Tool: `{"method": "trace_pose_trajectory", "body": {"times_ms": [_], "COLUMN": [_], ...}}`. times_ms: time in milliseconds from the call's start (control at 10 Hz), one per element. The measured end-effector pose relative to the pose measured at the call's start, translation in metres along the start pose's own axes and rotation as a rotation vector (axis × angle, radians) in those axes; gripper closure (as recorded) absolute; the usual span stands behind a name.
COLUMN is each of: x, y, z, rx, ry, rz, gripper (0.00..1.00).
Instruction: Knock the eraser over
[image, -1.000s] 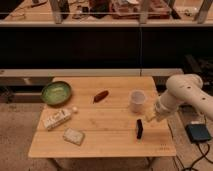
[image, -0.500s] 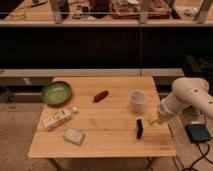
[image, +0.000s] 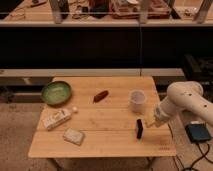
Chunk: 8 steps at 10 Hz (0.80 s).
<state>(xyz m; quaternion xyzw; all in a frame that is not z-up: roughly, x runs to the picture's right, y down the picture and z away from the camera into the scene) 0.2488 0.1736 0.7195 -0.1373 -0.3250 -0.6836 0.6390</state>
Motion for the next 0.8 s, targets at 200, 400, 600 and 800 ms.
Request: {"method": "trace_pose_trajectory", "body": {"times_ms": [200, 400, 600, 800], "x": [-0.006, -0.016, -0.013, -0.011], "y": [-0.002, -0.006, -0.007, -0.010], "z": [0.000, 0.004, 0.006, 0.011], "rx": [0.018, 0.004, -0.013, -0.016], "ry": [-0.007, -0.021, -0.022, -0.006], "rz": [-0.005, -0.008, -0.003, -0.021], "gripper": [0.55, 0.55, 0.55, 0.55]}}
